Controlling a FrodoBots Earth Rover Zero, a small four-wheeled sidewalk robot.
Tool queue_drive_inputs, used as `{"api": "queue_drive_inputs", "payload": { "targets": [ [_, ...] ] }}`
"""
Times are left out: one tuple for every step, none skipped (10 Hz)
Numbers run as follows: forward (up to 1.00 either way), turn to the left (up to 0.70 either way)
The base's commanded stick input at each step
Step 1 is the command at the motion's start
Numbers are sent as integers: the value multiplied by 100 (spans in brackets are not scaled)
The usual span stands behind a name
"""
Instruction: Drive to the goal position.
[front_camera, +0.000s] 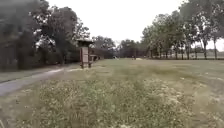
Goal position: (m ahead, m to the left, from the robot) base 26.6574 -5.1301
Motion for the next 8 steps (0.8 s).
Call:
{"api": "queue_drive_inputs", "payload": {
  "targets": [
    [70,0],
    [70,0],
    [70,0],
    [70,0],
    [70,0],
    [70,0],
    [70,0],
    [70,0]
  ]
}}
